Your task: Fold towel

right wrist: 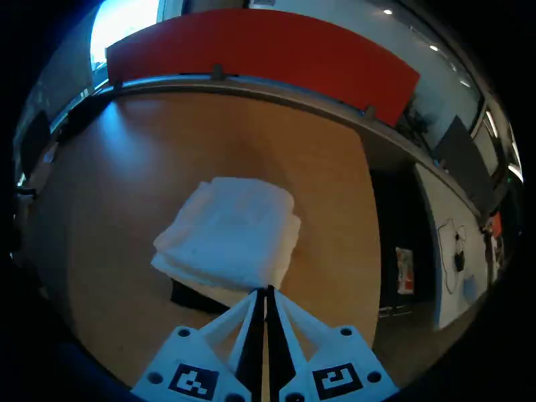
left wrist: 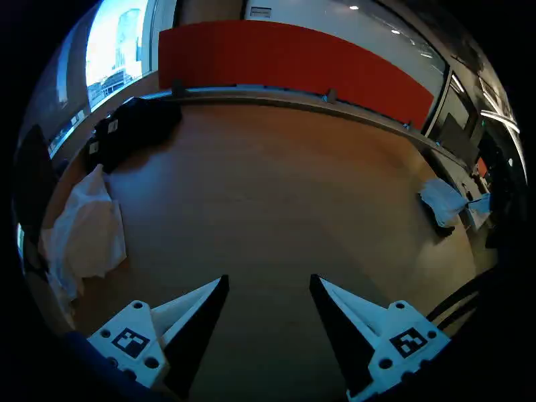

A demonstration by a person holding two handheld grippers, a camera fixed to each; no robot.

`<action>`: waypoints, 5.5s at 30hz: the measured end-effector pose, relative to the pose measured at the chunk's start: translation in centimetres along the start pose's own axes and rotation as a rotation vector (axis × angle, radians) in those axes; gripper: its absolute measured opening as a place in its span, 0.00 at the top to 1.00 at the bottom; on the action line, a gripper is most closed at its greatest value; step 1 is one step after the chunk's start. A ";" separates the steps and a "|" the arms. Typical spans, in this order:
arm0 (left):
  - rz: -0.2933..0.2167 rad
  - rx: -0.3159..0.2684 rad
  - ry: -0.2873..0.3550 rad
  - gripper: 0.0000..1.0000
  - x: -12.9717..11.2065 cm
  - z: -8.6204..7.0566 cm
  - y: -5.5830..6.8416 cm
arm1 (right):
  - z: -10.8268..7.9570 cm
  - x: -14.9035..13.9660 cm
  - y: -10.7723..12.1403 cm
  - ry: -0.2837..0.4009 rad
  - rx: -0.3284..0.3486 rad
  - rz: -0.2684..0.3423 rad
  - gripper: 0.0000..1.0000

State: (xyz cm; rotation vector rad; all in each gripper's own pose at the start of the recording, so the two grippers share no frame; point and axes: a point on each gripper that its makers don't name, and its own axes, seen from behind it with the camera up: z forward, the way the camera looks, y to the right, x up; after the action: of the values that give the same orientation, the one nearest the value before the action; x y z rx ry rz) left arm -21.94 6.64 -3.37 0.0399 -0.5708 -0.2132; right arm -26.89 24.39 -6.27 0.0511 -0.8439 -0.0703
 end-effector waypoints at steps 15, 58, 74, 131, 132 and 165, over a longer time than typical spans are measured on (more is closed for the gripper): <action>0.006 0.017 -0.008 0.11 -0.4 -0.2 -0.3 | 2.7 -3.5 0.9 -0.079 -0.014 0.083 0.93; -0.008 0.025 -0.002 0.11 -0.6 -0.6 -0.8 | 3.1 -4.7 2.0 -0.043 -0.122 0.148 0.32; -0.002 0.009 0.011 0.11 -0.2 -0.7 -0.5 | 1.5 -1.3 -0.3 0.096 -0.105 0.136 0.00; -0.012 0.123 0.476 0.11 16.4 -2.0 -4.7 | -9.8 17.6 -10.5 0.805 -0.131 0.226 0.00; -0.006 0.125 0.486 0.11 16.7 -2.1 -4.7 | -9.9 17.8 -10.8 0.808 -0.129 0.226 0.00; 0.042 0.136 0.703 0.11 21.5 -4.4 -5.1 | -11.7 24.8 -20.6 0.885 -0.054 0.246 0.00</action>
State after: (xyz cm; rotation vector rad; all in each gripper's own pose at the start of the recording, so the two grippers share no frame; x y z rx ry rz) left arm -2.86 -3.01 3.89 0.2254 0.1155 -0.1065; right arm -2.61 1.97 2.93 -0.0710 0.0404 0.1549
